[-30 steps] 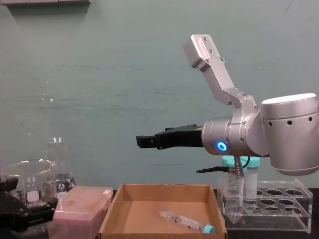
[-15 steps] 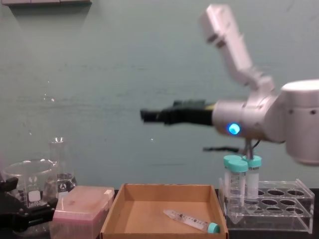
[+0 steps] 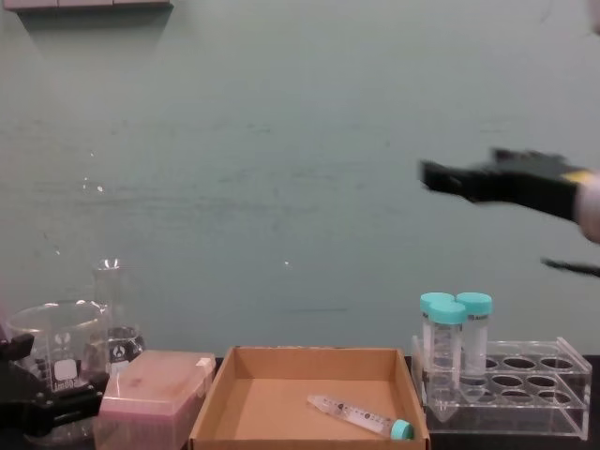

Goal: Use the right hand to move the test tube from the test tube rack into the box.

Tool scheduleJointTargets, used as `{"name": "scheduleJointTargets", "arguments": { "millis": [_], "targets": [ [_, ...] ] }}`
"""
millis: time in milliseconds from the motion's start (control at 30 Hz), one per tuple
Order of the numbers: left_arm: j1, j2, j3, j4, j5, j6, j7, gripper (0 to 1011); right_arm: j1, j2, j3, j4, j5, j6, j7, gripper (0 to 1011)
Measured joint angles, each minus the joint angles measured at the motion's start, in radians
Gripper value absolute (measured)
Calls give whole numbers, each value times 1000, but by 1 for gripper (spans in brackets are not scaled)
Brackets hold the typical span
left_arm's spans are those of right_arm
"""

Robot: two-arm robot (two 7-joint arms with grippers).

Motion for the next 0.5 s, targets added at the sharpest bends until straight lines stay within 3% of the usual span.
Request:
{"name": "scheduleJointTargets", "arguments": {
  "millis": [200, 500],
  "targets": [
    [0, 0, 0, 0, 0, 0, 0, 1000, -93, 14, 64, -35, -29, 36, -77, 1002],
    [0, 0, 0, 0, 0, 0, 0, 1000, -113, 1, 89, -31, -28, 55, -81, 1002]
  ]
}}
